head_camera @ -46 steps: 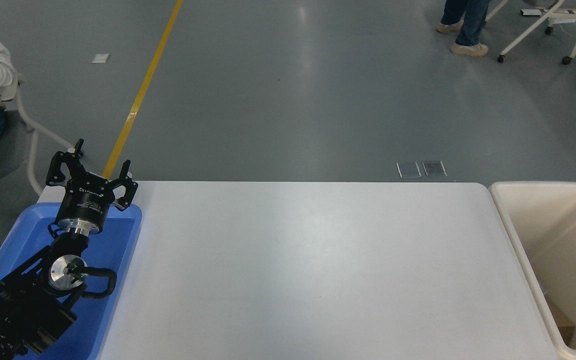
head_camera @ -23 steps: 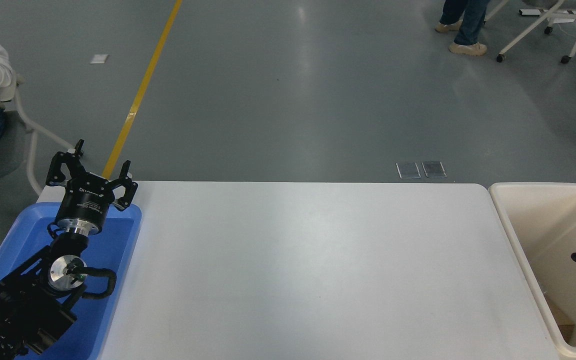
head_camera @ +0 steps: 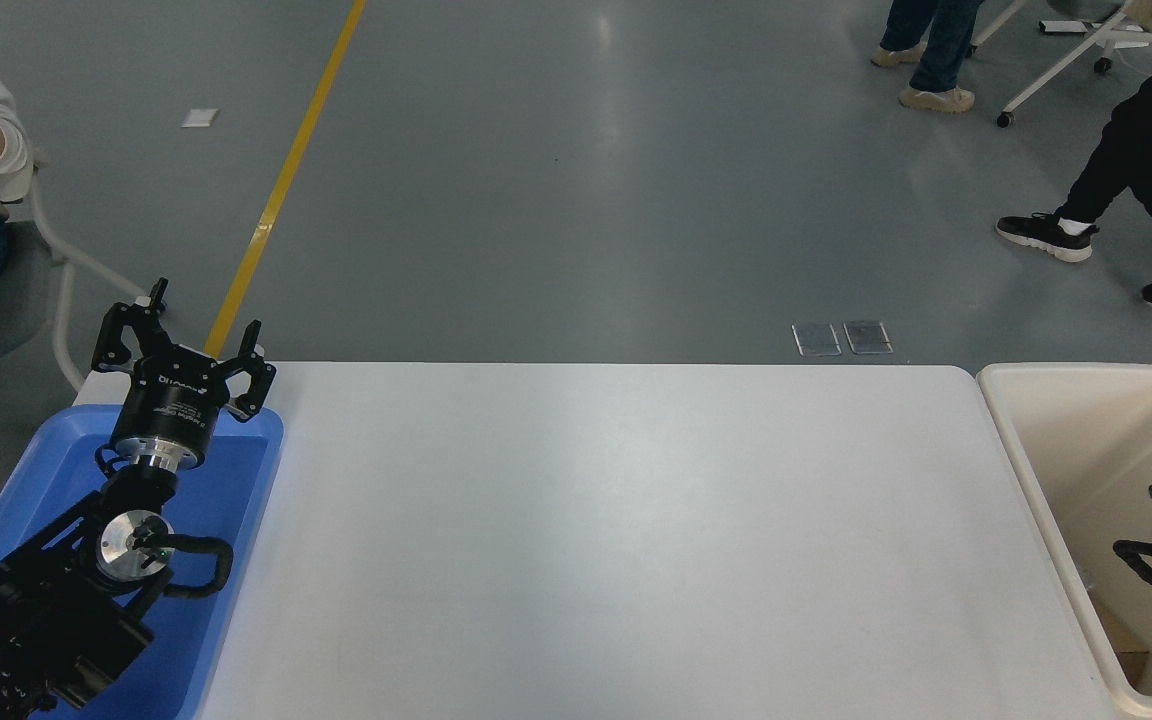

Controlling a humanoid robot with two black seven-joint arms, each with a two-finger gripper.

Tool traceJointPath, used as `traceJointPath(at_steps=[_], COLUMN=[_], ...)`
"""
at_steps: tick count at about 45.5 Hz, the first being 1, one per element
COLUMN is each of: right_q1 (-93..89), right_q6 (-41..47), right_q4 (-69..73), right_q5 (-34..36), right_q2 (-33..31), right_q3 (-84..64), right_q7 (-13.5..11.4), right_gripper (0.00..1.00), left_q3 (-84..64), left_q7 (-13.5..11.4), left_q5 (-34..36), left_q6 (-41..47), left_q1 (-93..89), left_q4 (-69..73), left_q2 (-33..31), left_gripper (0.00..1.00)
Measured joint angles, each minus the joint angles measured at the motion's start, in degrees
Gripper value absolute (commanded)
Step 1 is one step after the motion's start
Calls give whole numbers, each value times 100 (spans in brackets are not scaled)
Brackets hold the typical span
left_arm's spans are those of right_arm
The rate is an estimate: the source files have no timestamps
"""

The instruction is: Pick up paper ball place in dustbin

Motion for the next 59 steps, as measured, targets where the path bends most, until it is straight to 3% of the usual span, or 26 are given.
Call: traceJointPath(at_steps=[14,24,38,48,59], right_q1=[1185,2717,4522,5287,5903], right_q6=[91,755,2243,3849,5116], right_q4=[165,318,760,1031,1660], right_q5=[-31,0,-10,-42,-34], right_q2=[-26,412,1575,2368,2679], right_q3=[-400,-1678,-2501,-2642,-2671], right_q7=[-6,-71,-1018,-1299,-1436], right_gripper=[100,100,100,100,100], left_q3=[0,0,0,0,0], left_q7=[-1,-6,-6,-5,-5], left_q5=[0,0,0,0,0], left_q6=[0,0,-3,-3,-1], left_q1=[0,0,0,0,0], left_q4=[-2,-3,-4,-2,0], left_q2=[0,0,0,0,0], left_gripper=[99,99,99,99,99])
